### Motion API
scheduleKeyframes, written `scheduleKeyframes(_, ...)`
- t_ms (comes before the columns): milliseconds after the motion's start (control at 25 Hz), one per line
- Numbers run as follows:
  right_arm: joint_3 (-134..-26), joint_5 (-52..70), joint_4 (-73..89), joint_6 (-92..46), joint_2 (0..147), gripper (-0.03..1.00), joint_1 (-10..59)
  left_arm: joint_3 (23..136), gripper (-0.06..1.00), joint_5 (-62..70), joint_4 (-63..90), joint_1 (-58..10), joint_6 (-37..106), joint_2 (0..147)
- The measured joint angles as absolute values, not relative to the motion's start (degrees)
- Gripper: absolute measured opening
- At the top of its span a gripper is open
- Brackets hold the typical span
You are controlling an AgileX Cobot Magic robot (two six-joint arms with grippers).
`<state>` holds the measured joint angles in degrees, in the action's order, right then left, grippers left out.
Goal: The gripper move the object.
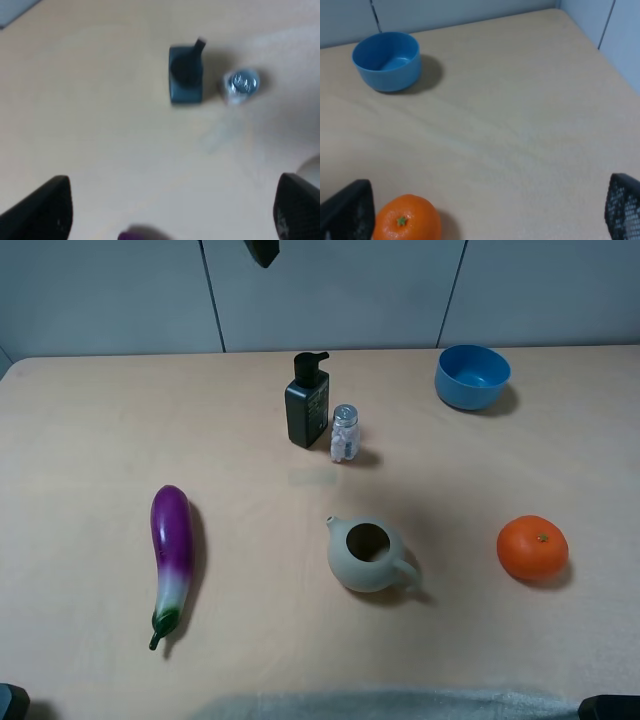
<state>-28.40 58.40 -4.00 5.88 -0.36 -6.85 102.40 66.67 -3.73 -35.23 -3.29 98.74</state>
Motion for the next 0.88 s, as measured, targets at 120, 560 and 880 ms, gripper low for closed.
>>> scheduleKeyframes(120,-28.4,58.4,-4.0,5.9,-0.4,0.69,-6.9,98.1,0.80,66.7,-3.7,-35.2,-3.3,94.5)
scheduleKeyframes(560,-28.4,58.4,-4.0,5.9,-0.4,0.69,-6.9,83.6,0.80,66.7,-3.7,-35.2,-3.2,80.8)
scheduleKeyframes(880,-28.4,58.4,-4.0,5.9,-0.4,0.69,-6.9,74.1,0.93,66.7,-4.0,-35.2,1.6,69.3)
